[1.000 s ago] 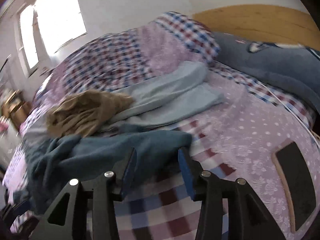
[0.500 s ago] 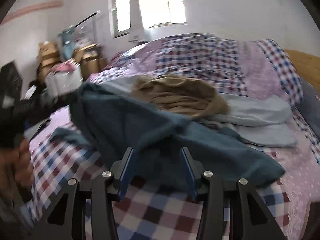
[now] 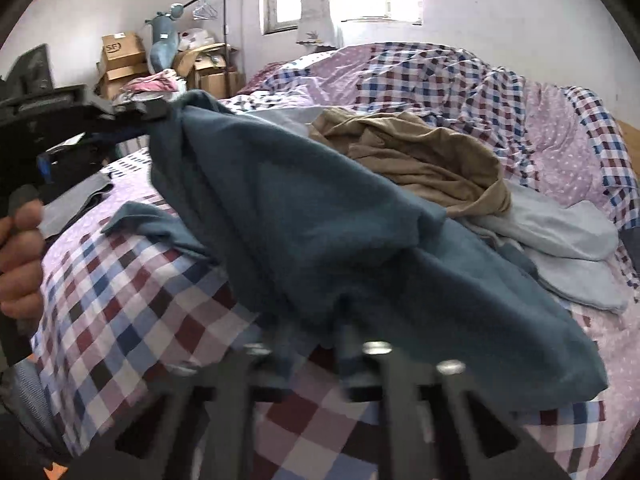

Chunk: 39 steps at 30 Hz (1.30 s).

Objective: Fold clothes

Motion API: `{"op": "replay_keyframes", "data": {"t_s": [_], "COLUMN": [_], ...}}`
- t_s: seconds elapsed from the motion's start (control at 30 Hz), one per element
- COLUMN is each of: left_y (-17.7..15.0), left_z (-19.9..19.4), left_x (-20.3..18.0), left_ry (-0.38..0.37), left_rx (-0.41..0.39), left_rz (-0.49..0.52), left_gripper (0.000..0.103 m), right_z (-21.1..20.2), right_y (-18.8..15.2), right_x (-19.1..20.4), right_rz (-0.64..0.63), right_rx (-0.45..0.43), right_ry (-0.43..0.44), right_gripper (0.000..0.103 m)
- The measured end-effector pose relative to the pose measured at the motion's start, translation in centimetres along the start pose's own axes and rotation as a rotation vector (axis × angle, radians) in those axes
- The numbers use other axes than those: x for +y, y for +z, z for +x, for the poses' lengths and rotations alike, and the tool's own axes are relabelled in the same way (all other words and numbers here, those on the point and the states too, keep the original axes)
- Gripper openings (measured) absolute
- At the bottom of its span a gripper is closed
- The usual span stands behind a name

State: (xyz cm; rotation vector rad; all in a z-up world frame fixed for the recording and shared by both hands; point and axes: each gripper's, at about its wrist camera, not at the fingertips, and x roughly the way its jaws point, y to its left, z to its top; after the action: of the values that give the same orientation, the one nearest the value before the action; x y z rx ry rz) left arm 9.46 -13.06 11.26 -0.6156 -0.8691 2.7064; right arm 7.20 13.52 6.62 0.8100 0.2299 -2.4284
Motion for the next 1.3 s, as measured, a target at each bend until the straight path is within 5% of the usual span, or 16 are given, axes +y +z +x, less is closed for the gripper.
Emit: {"op": "replay_keyframes", "data": {"t_s": [0.23,0.4,0.5,0.67,0.93,1.1,1.2,1.3], "left_y": [1.8,0.8,-0.7,-3.6,-6.6,-7.9,-9.3,-11.3], "left_z": [-2.2,-0.1,2.3,4.3,5.3,5.5,4.8,4.8], "left_x": [1.4,1.3,-0.3,-2.7,-4.6,-4.9,-7.2,-8.5], "left_ry": [-0.044,-0.041,-0.039,-0.069,-0.047,-0.105,-0.121,-0.052], "left_rx": [-0.092,0.044,0.182,0.333,0.490,0.570,0.601,0.646], "left_rz": [-0.072,-0.066,0.010,0.114,0.178,0.176,0.304,0.440], "left_gripper": [0.001,0.003,0.007,0.043,0.044,0.044,0.044,0.045], "right_z": [-6.4,-9.0,-7.6,-3.9,-3.6,-3.3,-3.3,-3.2], "right_y": [2.3,3.3,2.8,0.9,1.1,0.8,0.8,0.8], "right_x": [-4.0,-5.4,-8.0,-11.6,-11.5,-11.5,-11.5,-11.5], "right_rz": [0.177,0.247,0.337,0.479,0.434,0.444,0.444,0.444], "right_rx": [-0.251,-0.354,-0.299,-0.131,-0.124,-0.117,-0.117,-0.117], "right_ry": [-0.009,-0.063,-0.121,-0.189,-0.217,-0.218,-0.218,-0.220], "right_gripper": [0.001,0.001,0.002,0.004,0.005,0.005,0.005,0.005]}}
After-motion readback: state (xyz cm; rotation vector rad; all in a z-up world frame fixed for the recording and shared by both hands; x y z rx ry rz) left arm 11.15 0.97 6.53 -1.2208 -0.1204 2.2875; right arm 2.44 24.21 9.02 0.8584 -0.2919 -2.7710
